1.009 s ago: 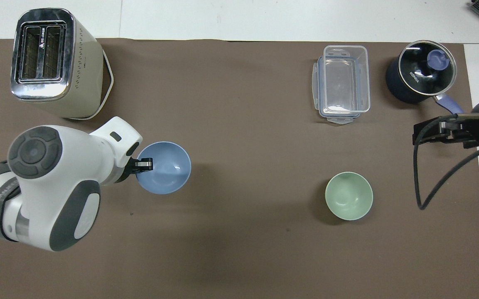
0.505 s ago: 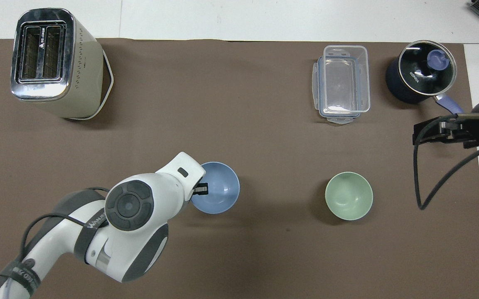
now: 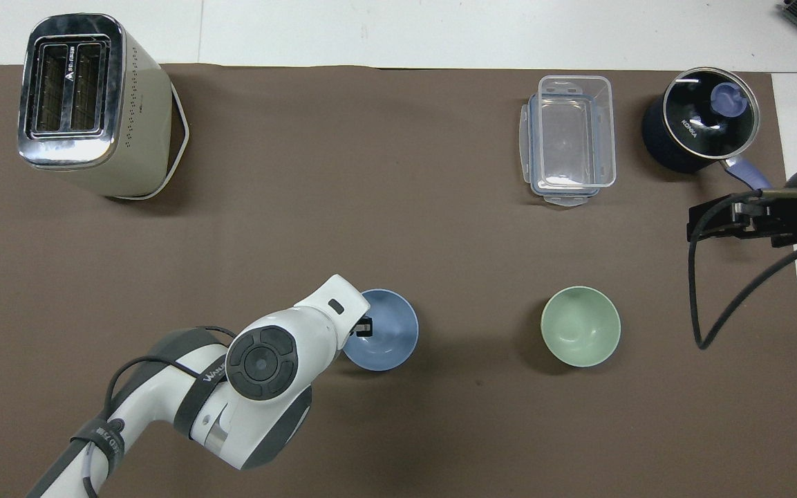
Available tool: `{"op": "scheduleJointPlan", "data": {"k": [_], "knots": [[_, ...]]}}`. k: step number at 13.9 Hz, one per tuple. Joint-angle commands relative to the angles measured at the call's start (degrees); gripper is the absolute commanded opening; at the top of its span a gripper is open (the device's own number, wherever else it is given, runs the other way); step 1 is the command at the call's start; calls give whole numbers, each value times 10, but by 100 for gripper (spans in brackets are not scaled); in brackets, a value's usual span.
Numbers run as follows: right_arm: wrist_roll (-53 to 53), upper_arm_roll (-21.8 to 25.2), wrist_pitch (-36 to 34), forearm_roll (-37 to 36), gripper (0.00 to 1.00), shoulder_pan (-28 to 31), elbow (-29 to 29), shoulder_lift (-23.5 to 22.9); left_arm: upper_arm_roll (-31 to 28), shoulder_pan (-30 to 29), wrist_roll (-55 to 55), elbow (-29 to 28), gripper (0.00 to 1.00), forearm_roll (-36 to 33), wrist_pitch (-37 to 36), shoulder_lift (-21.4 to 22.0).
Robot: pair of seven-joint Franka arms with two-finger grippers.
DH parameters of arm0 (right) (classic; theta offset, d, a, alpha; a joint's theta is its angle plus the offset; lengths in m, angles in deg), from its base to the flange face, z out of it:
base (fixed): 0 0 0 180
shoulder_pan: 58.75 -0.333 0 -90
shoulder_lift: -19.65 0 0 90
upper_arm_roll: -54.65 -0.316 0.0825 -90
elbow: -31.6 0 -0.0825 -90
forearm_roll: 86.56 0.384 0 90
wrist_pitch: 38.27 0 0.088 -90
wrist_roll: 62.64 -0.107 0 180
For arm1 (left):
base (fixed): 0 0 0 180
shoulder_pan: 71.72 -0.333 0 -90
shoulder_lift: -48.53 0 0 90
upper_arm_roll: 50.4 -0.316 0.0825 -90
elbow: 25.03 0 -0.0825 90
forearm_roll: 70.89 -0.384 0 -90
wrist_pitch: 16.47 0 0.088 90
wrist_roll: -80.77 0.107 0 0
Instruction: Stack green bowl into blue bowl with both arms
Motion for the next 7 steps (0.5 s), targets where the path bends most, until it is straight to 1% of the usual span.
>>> {"op": "scheduleJointPlan", "data": {"k": [1, 5, 7], "knots": [[-8, -7, 8, 5, 100, 9, -17, 13, -7, -18, 35, 33, 100, 2, -17, -7], [-7, -7, 8, 5, 100, 10, -18, 14, -8, -80, 85, 125, 100, 2, -163, -4], [-8, -7, 8, 6, 100, 10, -22, 15, -8, -123, 152, 165, 100, 2, -227, 0]]}}
